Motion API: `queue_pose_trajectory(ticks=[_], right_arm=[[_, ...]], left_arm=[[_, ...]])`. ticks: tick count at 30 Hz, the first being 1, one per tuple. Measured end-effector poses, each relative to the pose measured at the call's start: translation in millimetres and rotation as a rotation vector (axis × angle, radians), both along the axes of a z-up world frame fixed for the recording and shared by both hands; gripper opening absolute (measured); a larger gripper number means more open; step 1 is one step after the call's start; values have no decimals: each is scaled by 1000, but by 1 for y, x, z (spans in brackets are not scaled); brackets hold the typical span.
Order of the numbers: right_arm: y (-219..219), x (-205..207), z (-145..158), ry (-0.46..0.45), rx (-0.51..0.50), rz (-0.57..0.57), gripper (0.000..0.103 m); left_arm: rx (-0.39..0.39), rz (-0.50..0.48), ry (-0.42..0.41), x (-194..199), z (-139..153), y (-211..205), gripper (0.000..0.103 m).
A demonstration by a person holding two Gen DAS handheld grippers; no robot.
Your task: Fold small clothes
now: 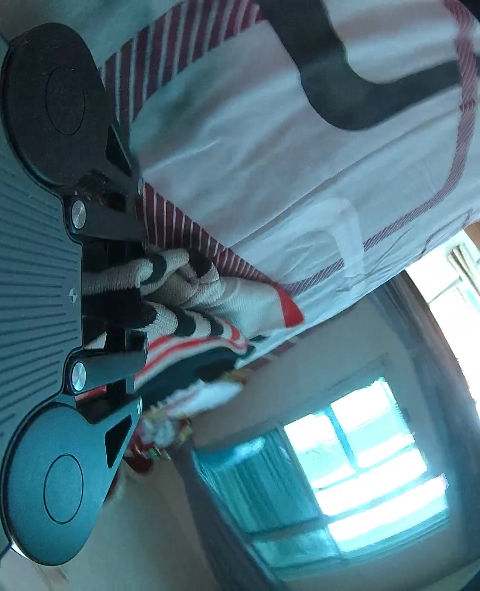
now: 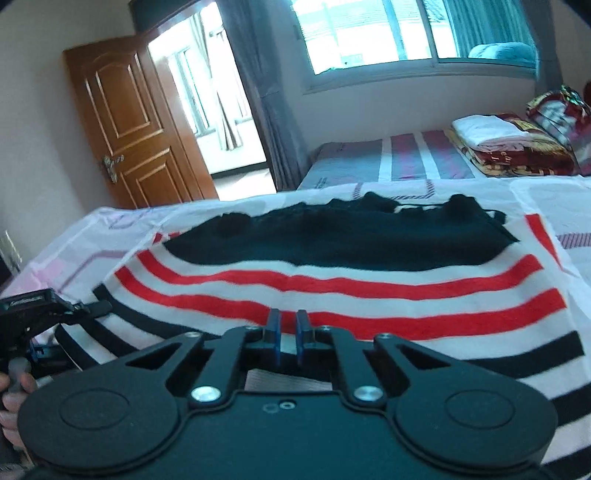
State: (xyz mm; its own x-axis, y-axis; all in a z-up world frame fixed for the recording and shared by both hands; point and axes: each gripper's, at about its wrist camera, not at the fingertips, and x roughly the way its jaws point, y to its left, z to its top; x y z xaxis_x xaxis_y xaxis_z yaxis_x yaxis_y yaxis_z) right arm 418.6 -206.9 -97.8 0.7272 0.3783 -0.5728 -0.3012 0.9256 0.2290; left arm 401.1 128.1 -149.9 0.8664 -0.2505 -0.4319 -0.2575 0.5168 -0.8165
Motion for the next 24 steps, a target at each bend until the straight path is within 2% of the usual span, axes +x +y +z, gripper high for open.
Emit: queue_pose_trajectory(ticks=[2, 3, 4, 5, 7, 11, 14, 17, 18, 20, 21, 23, 24], right_arm=[[3, 0, -2, 9, -24, -3, 8], [3, 0, -1, 6, -23, -2, 7], [2, -1, 0, 2, -18, 0, 7], [1, -1, -1, 1, -24, 3, 7], [1, 5, -9, 34, -48, 11, 4], [2, 3, -8, 25, -74, 32, 3], [9, -1, -9, -5, -132, 51, 3], [19, -6, -10, -52, -231, 81, 3], [22, -8, -5, -61, -242, 76, 6], [19, -13, 7, -94, -152, 89, 4], [22, -13, 9, -95, -161, 84, 5], [31, -3, -6, -7, -228, 94, 6], [33, -5, -10, -38, -247, 91, 5]], left_arm=[[-21, 12, -99, -11, 6, -1, 16], [-3, 17, -115, -14, 6, -3, 16], [24, 18, -83, -12, 0, -5, 16], [13, 21, -29, -8, -12, -4, 16], [-2, 18, -49, -6, -18, -3, 16], [-29, 8, -43, 0, -19, -4, 16], [-11, -7, -35, 6, -14, -5, 16], [17, -33, -48, 13, -3, -6, 16], [37, -46, -47, 14, 1, -5, 16], [51, -60, -49, 17, 4, -3, 16], [38, -60, -52, 18, 5, -2, 16], [29, -64, -74, 15, 9, -3, 16], [33, -73, -96, 14, 14, -6, 16]])
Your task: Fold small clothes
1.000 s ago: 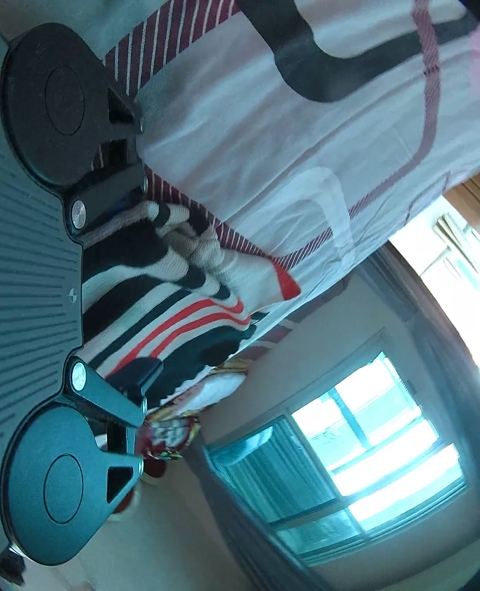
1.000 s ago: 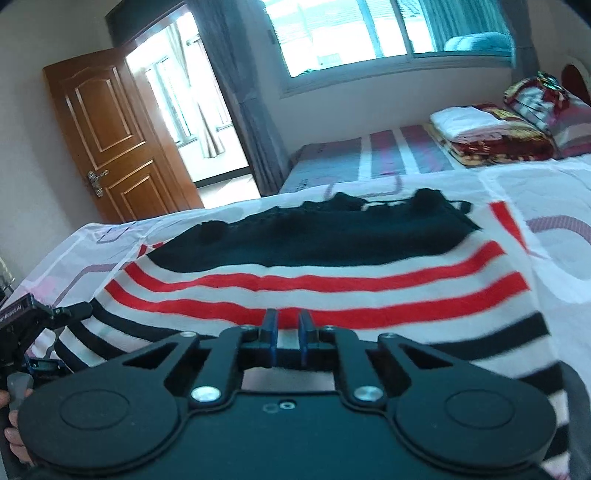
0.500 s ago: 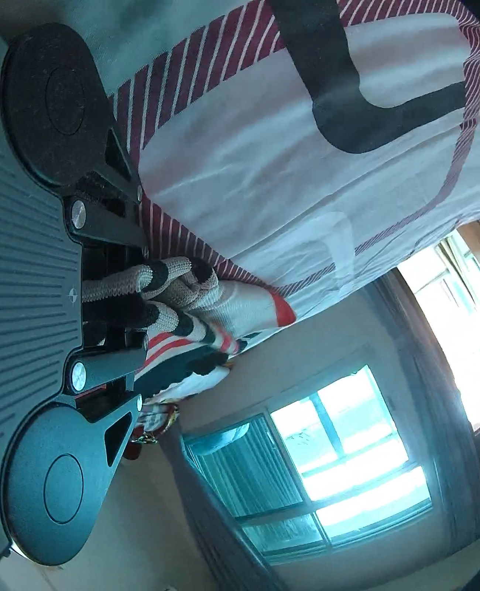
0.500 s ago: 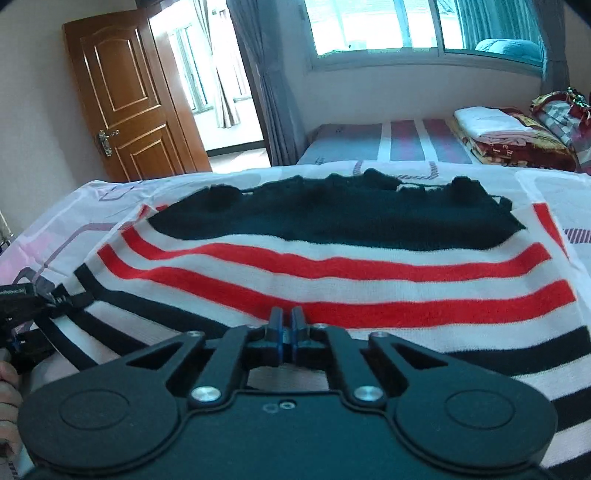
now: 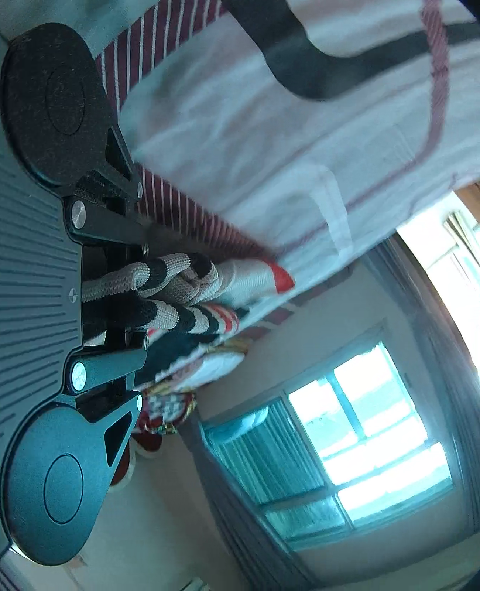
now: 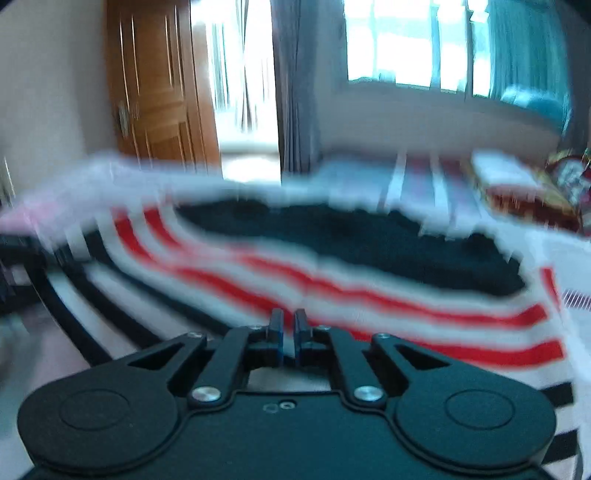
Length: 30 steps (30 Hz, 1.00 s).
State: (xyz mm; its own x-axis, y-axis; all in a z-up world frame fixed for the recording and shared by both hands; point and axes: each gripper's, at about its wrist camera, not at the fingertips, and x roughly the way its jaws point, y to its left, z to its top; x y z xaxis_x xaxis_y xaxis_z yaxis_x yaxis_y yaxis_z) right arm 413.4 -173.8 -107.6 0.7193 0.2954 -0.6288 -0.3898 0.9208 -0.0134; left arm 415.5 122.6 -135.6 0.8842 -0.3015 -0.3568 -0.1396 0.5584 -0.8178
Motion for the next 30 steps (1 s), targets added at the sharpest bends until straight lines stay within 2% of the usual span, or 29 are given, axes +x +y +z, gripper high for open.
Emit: queue_pose_trajectory(ticks=[2, 4, 7, 10, 13, 15, 16, 17, 18, 19, 20, 21, 23, 25, 27, 29, 30], right_arm=[[3, -2, -1, -14, -17, -7, 5], [1, -2, -3, -17, 7, -19, 5], [-7, -1, -5, 3, 82, -50, 5], [-20, 1, -5, 46, 196, -101, 5], [-59, 2, -6, 129, 469, -205, 5], [-108, -16, -7, 124, 638, -372, 14], [-132, -25, -8, 138, 709, -424, 15], [-155, -34, -10, 156, 779, -462, 23], [-176, -42, -12, 171, 840, -489, 35], [-196, -49, -13, 186, 909, -502, 43], [-213, -54, -12, 195, 982, -503, 55], [-226, -58, -10, 201, 1022, -512, 66], [-244, -62, -2, 197, 1062, -514, 77], [-252, -63, 5, 208, 1095, -482, 77], [-250, -59, 11, 222, 1101, -437, 77], [-239, -51, 14, 270, 1081, -383, 77], [-235, -46, 16, 298, 1063, -358, 77]], left_arm=[[26, -21, -37, 2, 18, -8, 16], [71, -63, -88, 6, 47, -24, 16], [170, -177, -133, 25, 92, -67, 16], [238, -309, -126, 51, 113, -121, 16], [274, -430, -98, 73, 110, -176, 16], [323, -510, -36, 90, 98, -214, 16], [335, -551, 0, 96, 87, -233, 16], [355, -595, 42, 103, 74, -252, 16], [393, -633, 94, 110, 61, -270, 16], [430, -641, 94, 110, 53, -283, 16], [450, -625, 61, 106, 55, -288, 30], [424, -632, 45, 103, 59, -289, 55], [317, -672, 1, 98, 73, -280, 82], [289, -659, -84, 77, 94, -264, 82], [326, -588, -137, 64, 108, -236, 82], [375, -464, -127, 67, 110, -204, 82], [391, -410, -95, 75, 107, -190, 82]])
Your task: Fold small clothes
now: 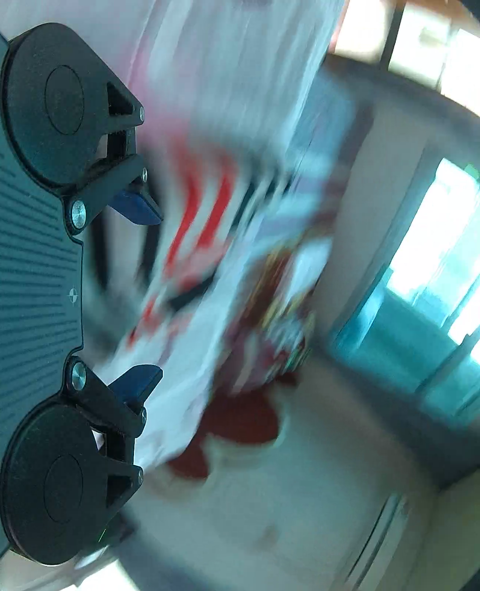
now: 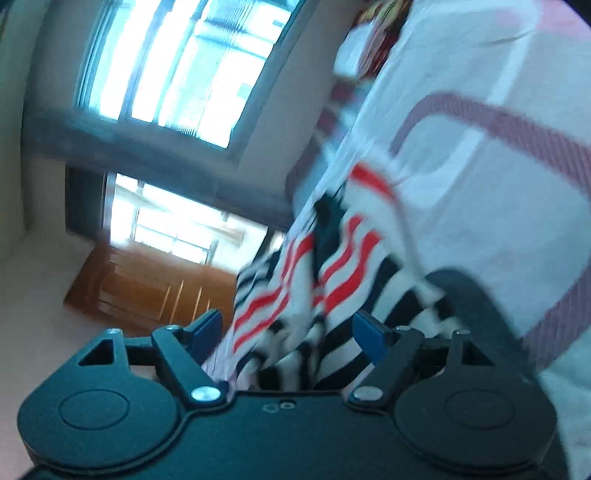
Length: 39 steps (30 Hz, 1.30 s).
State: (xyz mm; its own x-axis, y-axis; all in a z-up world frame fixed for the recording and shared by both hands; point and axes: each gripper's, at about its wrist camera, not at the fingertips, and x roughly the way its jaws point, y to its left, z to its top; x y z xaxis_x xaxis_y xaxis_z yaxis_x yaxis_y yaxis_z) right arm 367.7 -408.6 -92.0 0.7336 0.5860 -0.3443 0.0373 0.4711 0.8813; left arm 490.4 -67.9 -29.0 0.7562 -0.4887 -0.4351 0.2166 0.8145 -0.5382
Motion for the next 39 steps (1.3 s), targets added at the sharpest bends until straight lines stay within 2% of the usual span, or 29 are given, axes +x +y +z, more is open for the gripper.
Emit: queue_pose_trajectory(ticks=[2, 4, 7, 11, 12, 14, 15, 17, 19, 21, 23, 25, 27, 29, 31, 32, 33, 35, 37, 38, 39], right_arm=[[14, 13, 0, 24, -29, 62, 77], [25, 21, 0, 47, -29, 97, 77], [43, 42, -2, 69, -61, 138, 76], [63, 65, -3, 90, -230, 200, 52], [69, 66, -4, 75, -286, 214, 40], [80, 63, 0, 18, -411, 230, 24], [84, 59, 5, -21, -466, 239, 21], [91, 46, 20, -108, -569, 234, 19], [91, 26, 38, -208, -625, 211, 19], [87, 9, 54, -277, -694, 185, 19], [78, 3, 58, -295, -727, 157, 19], [67, 10, 44, -229, -770, 142, 19], [50, 25, 12, -89, -706, 134, 19], [42, 27, 4, -89, -620, 123, 20], [34, 28, 8, -81, -553, 121, 26], [32, 27, 12, -94, -545, 111, 32], [28, 29, 16, -106, -541, 106, 43], [22, 39, 15, -84, -477, 126, 50], [22, 54, 3, -15, -438, 161, 47], [29, 59, 5, -15, -459, 164, 34], [34, 60, 7, -34, -507, 170, 28]], left_arm=[[13, 65, 79, 16, -12, 23, 82], [62, 95, 157, 29, -25, 33, 82], [113, 84, 192, 35, -43, 28, 82], [65, 91, 216, 31, -63, 27, 82], [51, 95, 220, 32, -66, 27, 82], [47, 95, 217, 20, -70, 29, 82], [55, 90, 203, 12, -67, 28, 82], [81, 71, 158, 4, -63, 21, 82], [64, 30, 119, 4, -59, 12, 82], [77, 3, 130, 5, -57, 1, 82], [117, -18, 161, 7, -59, -15, 82], [160, -44, 208, 9, -66, -32, 82], [168, -54, 212, 8, -67, -38, 82], [178, -55, 200, 4, -60, -35, 82], [159, -49, 165, 1, -50, -26, 82], [147, -34, 141, 0, -45, -19, 82], [141, -21, 125, 1, -43, -14, 82], [150, 16, 141, 7, -44, -5, 82], [126, 10, 170, 18, -53, 0, 82], [118, 1, 187, 22, -58, 0, 82], [122, -4, 200, 25, -61, -2, 82]])
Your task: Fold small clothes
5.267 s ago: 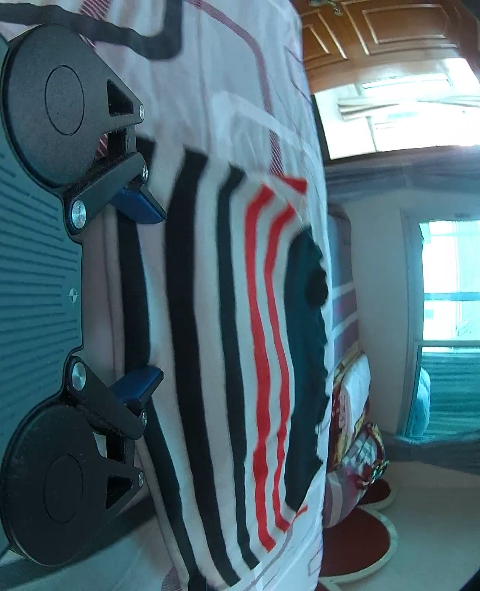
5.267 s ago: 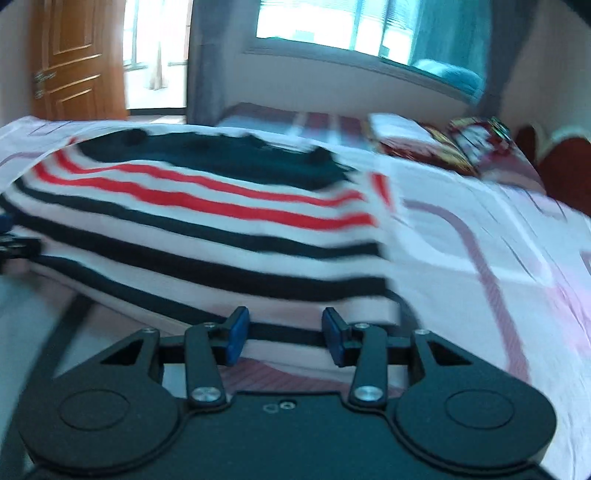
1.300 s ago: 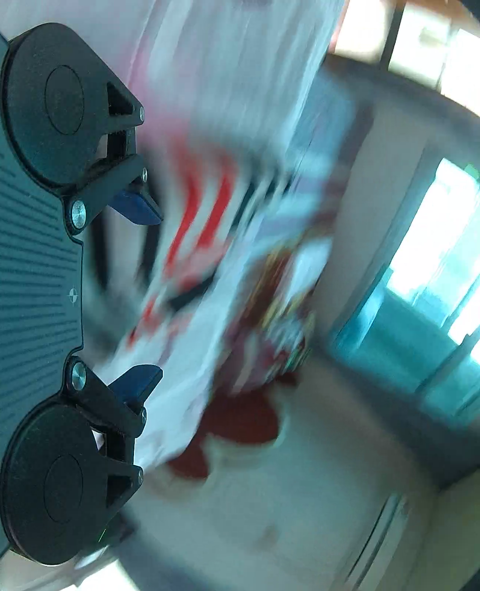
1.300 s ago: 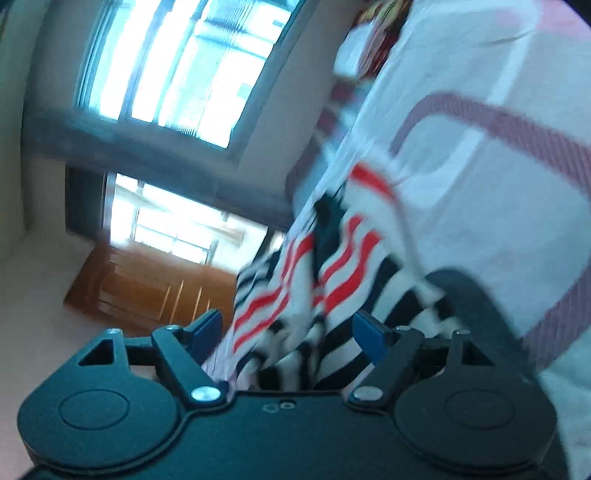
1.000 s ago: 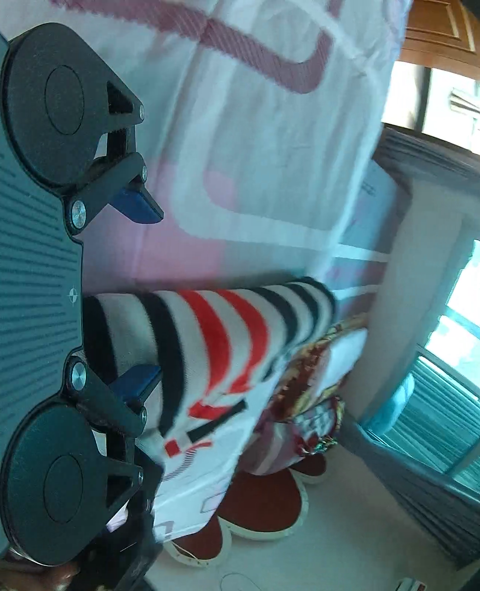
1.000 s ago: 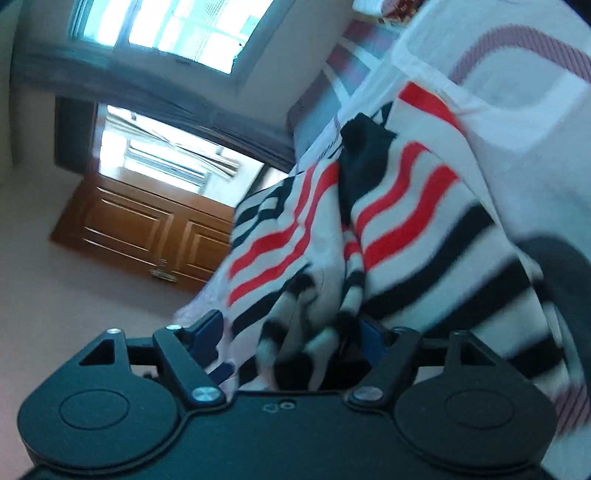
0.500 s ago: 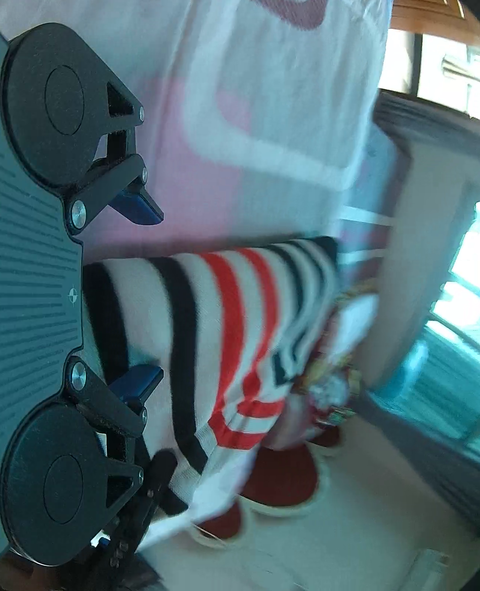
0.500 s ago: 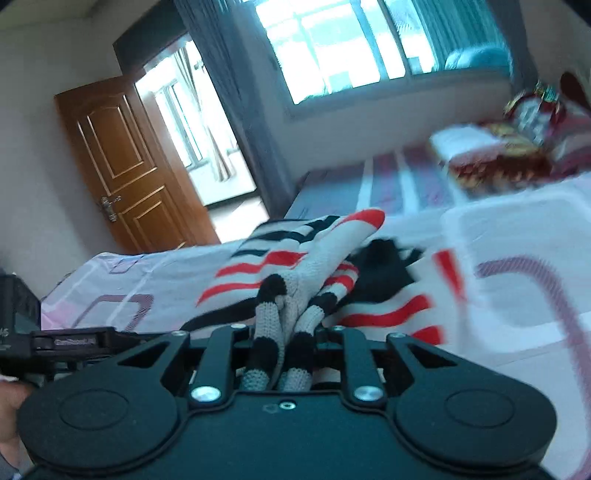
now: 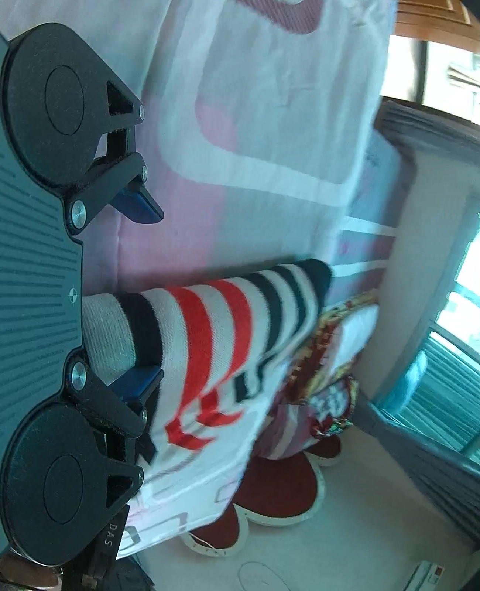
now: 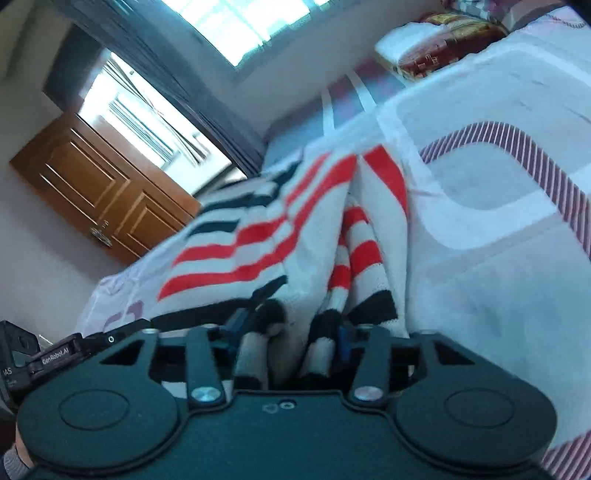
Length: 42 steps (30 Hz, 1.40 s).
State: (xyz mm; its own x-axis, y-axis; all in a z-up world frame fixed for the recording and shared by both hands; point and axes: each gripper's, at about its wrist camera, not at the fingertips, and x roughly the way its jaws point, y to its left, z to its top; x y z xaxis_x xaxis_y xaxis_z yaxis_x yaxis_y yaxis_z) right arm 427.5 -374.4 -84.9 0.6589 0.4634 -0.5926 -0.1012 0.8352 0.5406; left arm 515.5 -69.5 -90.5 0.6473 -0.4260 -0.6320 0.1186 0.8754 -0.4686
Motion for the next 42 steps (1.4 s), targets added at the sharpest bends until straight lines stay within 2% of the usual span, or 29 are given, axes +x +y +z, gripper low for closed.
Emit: queue_pose_trajectory(ticks=[2, 4, 6, 8, 10, 12, 13, 16, 20, 22, 24, 26, 29, 31, 33, 35, 39, 42], right_arm=[[13, -6, 10, -67, -120, 18, 25], [25, -19, 21, -184, -234, 28, 23], [21, -31, 37, -270, -227, 9, 23], [13, -39, 43, -308, -235, -20, 22], [4, -35, 33, -266, -229, -35, 23], [1, -22, 6, -141, -242, -37, 23], [-2, -23, -2, -133, -223, -35, 23], [-10, -27, -2, -131, -164, -50, 23], [-12, -26, -5, -120, -147, -53, 24], [-25, -23, -5, -86, -64, -77, 26], [-38, -38, 5, -82, 10, -116, 33], [-44, -49, 7, -54, 53, -137, 33], [-51, -61, -2, 17, 131, -147, 33], [-51, -68, -8, 28, 143, -156, 30], [-54, -76, -14, 23, 158, -175, 21], [-58, -76, -26, 36, 197, -196, 17], [-66, -74, -52, 68, 410, -224, 15], [-66, -76, -55, 66, 428, -234, 15]], left_arm=[[-7, 3, 2, 0, -1, -1, 82], [6, 1, -11, -2, 2, -5, 82], [-8, -16, -21, -3, 3, -11, 82], [16, -34, -29, -3, 3, -22, 82], [72, -43, -32, -2, 1, -34, 82], [53, -32, -23, -2, -1, -35, 83], [51, -30, -23, -2, -1, -35, 83], [79, -44, -32, -2, 1, -35, 87], [99, -52, -38, -2, 2, -35, 88], [93, -48, -46, -7, 9, -31, 88], [80, -61, -68, -17, 16, -25, 88], [67, -84, -72, -25, 17, -23, 88], [97, -107, -50, -33, 11, -25, 88], [110, -103, -41, -40, 8, -23, 88], [148, -99, -40, -48, 3, -22, 88], [143, -93, -34, -51, -2, -17, 88], [111, -71, -36, -57, -1, -8, 88], [196, -91, -41, -58, -4, -13, 88]])
